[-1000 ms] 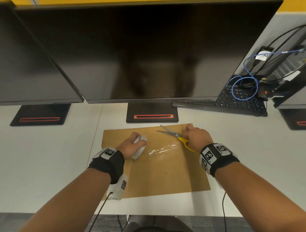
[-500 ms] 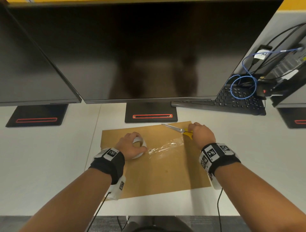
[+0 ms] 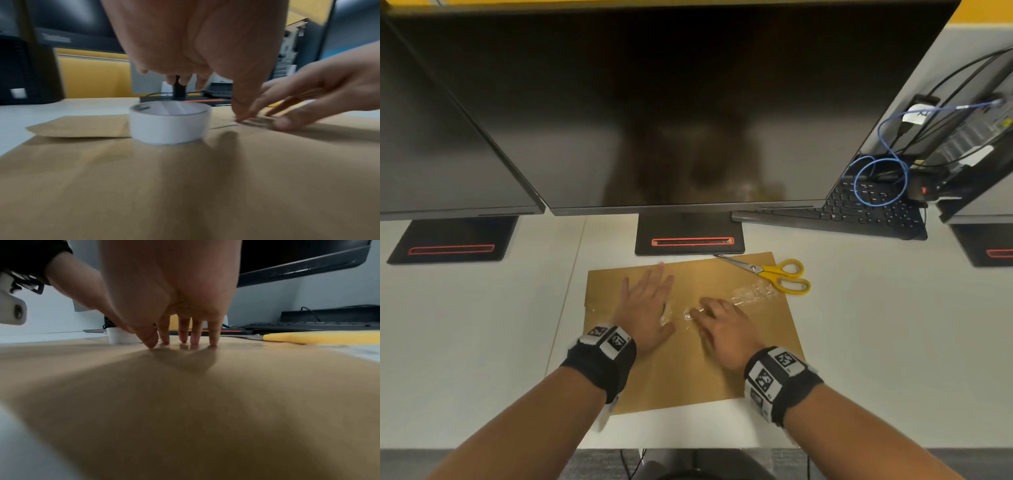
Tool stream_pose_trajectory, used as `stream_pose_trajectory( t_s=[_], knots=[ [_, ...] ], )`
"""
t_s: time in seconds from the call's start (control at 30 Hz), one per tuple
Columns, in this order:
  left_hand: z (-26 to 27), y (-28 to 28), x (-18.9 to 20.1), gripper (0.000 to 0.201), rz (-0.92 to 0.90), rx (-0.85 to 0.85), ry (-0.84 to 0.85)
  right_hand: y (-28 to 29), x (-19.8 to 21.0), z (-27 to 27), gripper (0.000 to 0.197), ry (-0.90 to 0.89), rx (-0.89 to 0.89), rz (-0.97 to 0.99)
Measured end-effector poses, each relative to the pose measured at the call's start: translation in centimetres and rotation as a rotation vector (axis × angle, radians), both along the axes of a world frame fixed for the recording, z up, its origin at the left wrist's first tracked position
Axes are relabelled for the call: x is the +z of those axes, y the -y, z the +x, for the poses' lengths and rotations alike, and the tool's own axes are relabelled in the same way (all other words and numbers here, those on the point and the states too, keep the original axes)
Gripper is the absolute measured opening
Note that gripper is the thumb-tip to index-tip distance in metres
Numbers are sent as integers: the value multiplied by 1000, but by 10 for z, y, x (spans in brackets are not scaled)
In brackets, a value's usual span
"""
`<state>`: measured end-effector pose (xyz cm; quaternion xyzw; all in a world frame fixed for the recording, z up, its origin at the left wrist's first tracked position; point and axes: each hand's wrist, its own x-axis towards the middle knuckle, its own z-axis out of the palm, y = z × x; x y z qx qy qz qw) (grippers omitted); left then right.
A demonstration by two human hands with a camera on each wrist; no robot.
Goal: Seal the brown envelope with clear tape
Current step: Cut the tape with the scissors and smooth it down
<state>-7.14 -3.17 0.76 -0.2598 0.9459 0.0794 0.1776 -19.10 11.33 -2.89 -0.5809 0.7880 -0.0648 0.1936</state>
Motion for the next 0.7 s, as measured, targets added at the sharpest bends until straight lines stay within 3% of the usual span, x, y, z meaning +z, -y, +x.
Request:
stream_pose_trajectory(
  t_s=[0.13,0.3,0.43,0.7],
  knots=[
    [4,-45,-2,59,-13,-183,101,-5,-7,6,50,-19,-20,1],
    [2,-71,-12,67,-19,-153,267,-8,-13,6,60,14,-11,11],
    [2,-75,-20,70,-69,-144,301,-13,-14,7,56,27,-94,28],
    [-2,-76,-21,71,-130,-163,345,-28,-9,-12,90,13,-280,109]
  ],
)
